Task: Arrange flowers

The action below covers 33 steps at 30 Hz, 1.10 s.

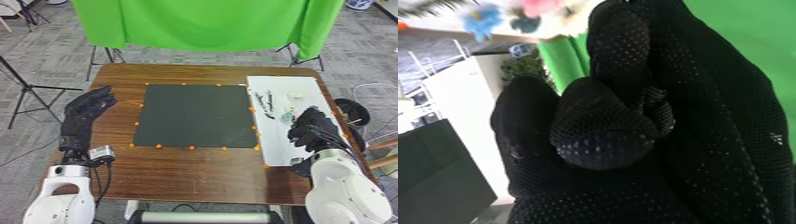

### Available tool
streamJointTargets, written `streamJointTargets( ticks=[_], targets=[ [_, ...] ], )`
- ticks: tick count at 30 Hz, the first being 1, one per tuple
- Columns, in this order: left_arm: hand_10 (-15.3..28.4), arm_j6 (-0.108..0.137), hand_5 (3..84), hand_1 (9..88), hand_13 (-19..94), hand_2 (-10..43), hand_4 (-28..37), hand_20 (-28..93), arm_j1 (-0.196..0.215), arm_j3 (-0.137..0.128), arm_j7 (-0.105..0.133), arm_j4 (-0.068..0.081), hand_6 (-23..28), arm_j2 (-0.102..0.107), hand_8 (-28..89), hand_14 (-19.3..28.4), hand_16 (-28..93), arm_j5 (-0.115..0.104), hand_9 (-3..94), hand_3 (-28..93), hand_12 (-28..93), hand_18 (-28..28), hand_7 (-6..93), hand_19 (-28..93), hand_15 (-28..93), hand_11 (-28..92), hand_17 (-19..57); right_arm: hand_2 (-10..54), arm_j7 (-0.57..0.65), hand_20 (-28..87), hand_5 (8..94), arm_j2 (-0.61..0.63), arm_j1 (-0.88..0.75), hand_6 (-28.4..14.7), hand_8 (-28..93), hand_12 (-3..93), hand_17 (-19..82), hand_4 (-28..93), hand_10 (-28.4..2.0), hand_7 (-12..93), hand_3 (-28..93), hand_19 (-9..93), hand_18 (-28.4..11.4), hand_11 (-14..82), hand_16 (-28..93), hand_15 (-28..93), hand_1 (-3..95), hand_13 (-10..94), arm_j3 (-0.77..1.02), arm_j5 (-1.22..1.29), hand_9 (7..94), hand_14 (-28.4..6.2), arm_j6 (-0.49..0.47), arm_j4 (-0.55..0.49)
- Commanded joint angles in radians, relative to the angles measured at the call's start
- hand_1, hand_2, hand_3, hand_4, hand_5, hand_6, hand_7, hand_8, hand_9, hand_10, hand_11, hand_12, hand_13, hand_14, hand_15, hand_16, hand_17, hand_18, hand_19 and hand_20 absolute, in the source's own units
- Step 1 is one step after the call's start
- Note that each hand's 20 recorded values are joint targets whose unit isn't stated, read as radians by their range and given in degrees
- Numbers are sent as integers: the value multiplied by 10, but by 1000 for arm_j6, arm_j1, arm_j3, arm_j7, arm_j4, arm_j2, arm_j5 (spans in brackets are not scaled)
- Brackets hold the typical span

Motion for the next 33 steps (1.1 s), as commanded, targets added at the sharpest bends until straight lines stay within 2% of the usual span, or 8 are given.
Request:
streamJointTargets(
  ticks=[1, 5, 8, 10, 16, 24, 30, 33],
  targets=[
    [133, 5, 502, 344, 386, -93, -167, 260, -20, -1, -10, 28, 33, 63, -81, 172, -7, -19, 481, 654, 102, 147, 167, 236, 289, 206, 77, -95, -24, 475, 709, 26, 68, -48, 276, 434, 775, 230, -117, 402, 584, 898, -38, 386, 239, 658, 573, 937, -17, 62, 886, 25, 44, -48],
    [133, 18, 503, 338, 386, -83, -175, 259, -49, -19, -15, 67, 34, 136, -82, 172, -7, -43, 482, 648, 101, 147, 166, 235, 288, 205, 78, -95, -27, 472, 709, 23, 141, -48, 273, 434, 775, 230, -115, 402, 585, 900, -38, 386, 239, 658, 572, 937, -64, 121, 885, 23, 40, -36],
    [133, 34, 504, 305, 387, -55, -198, 255, -61, -45, -22, 98, 34, 167, -82, 174, -8, -73, 483, 657, 101, 146, 167, 230, 288, 206, 79, -95, -43, 470, 709, 10, 199, -48, 273, 433, 775, 229, -115, 403, 586, 901, -38, 386, 239, 659, 571, 937, -119, 140, 886, 23, 44, -12],
    [134, 54, 505, 291, 389, -41, -217, 251, -64, -63, -24, 124, 33, 174, -82, 174, -8, -86, 484, 665, 101, 146, 167, 226, 289, 206, 81, -95, -51, 469, 709, -8, 241, -48, 272, 433, 775, 228, -115, 403, 587, 902, -38, 386, 238, 660, 571, 937, -169, 137, 886, 23, 46, 6],
    [135, 121, 509, 277, 394, -28, -237, 248, -65, -76, -23, 187, 31, 166, -82, 173, -8, -180, 490, 677, 101, 145, 171, 221, 292, 208, 81, -95, -64, 465, 710, -71, 368, -48, 269, 432, 775, 228, -115, 405, 587, 905, -38, 388, 237, 661, 571, 937, -328, 163, 887, 25, 39, 80],
    [134, 145, 512, 267, 395, -33, -242, 245, -85, -30, -33, 263, 29, 155, -85, 173, -9, -177, 494, 692, 102, 142, 180, 210, 292, 209, 83, -95, -76, 461, 711, -143, 516, -48, 264, 428, 775, 230, -116, 409, 586, 911, -39, 392, 236, 665, 572, 937, -482, 198, 889, 25, 54, 220],
    [132, 149, 514, 267, 397, -35, -244, 244, -77, -9, -39, 282, 28, 150, -87, 172, -9, -169, 494, 696, 102, 140, 184, 203, 292, 210, 85, -95, -92, 458, 711, -191, 587, -48, 259, 424, 776, 234, -116, 413, 583, 914, -39, 396, 234, 668, 574, 937, -566, 226, 888, 26, 68, 289],
    [132, 142, 513, 264, 396, -39, -243, 245, -86, 12, -44, 305, 27, 145, -88, 171, -9, -158, 493, 701, 102, 141, 185, 202, 291, 210, 85, -95, -94, 456, 711, -214, 608, -48, 256, 422, 776, 236, -115, 419, 581, 916, -39, 397, 234, 669, 574, 937, -595, 239, 889, 26, 69, 321]
  ],
)
